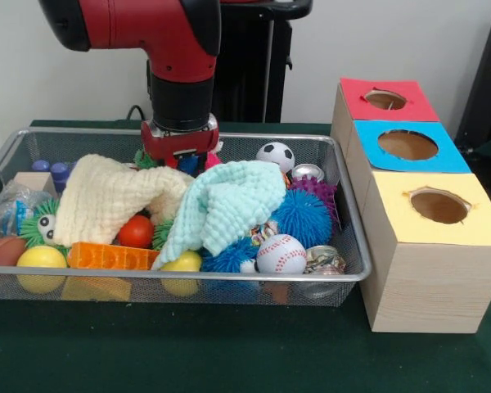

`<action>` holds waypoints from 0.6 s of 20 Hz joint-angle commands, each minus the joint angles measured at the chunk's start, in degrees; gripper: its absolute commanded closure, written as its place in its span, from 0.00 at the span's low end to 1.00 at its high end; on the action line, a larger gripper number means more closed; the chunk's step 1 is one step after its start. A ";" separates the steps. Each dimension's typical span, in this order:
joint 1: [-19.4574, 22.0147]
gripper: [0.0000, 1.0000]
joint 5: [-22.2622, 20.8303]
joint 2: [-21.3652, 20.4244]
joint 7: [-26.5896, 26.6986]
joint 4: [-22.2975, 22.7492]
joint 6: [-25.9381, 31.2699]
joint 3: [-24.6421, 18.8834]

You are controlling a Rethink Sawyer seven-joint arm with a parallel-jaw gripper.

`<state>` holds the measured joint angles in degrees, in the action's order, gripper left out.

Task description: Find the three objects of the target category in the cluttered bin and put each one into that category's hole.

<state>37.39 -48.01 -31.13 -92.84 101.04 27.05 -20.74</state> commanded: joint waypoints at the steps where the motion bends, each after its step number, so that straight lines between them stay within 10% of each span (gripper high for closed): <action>1: -2.59 0.00 6.46 3.15 -13.56 -2.35 -4.44 1.07; 12: 8.01 0.00 15.84 -1.46 1.50 -1.36 10.78 -0.42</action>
<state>40.94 -38.12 -30.90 -92.84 101.05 27.23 -19.37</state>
